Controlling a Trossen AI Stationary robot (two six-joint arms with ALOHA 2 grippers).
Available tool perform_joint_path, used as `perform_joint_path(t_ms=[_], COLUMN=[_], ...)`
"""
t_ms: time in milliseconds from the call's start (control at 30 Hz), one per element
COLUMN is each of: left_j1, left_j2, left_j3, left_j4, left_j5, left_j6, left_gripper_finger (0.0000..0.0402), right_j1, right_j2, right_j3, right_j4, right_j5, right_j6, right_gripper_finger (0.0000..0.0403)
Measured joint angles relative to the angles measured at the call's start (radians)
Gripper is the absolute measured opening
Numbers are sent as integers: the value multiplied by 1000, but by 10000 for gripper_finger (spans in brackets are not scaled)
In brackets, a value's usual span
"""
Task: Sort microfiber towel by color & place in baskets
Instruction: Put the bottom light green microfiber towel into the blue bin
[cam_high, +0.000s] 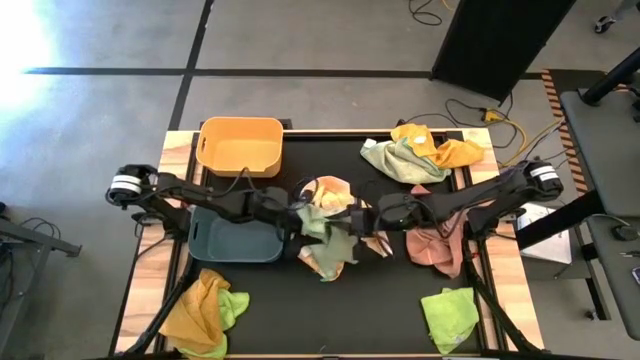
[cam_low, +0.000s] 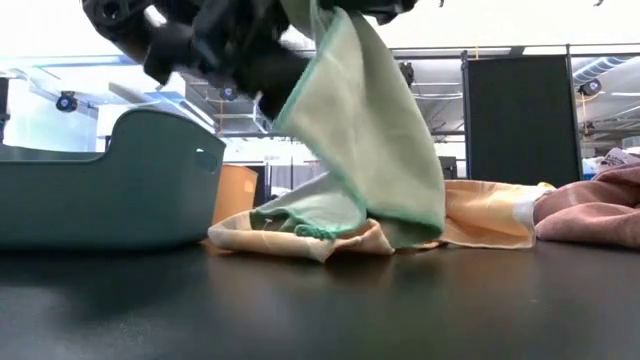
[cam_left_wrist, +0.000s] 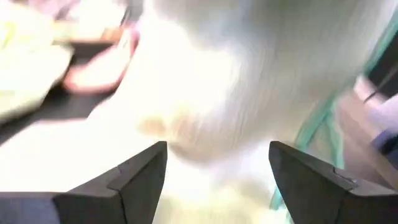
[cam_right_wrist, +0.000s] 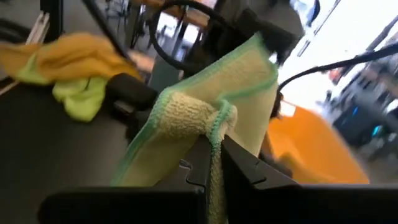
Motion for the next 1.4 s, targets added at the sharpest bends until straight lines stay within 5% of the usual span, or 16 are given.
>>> perform_joint_path(t_ms=[167,433,733,867,1067,1233,1400], left_j1=[0,0,-2,0,0,-16,-51], left_j2=[-18,30,233,337,471,525,488], left_j3=[-11,-22,107,218,365,433,461], left_j4=[-215,-131,-17,-94,-268,-347,-412], left_j5=[-154,-203,-202,-226,-237,-258,-301], left_j6=[-4,-19,-10,32,56,66,135], left_gripper_finger=[267,259,259,259,254,190,36], right_j1=[-3,-2,33,70,115,134,142], right_j2=[6,159,134,61,-26,-51,-77], right_j3=[-27,-136,-24,42,32,27,27], right_j4=[-231,-248,-474,-654,-700,-731,-742], right_j5=[0,0,0,24,69,85,145], right_j6=[156,316,331,367,446,487,492], right_gripper_finger=[18,35,183,242,287,289,270])
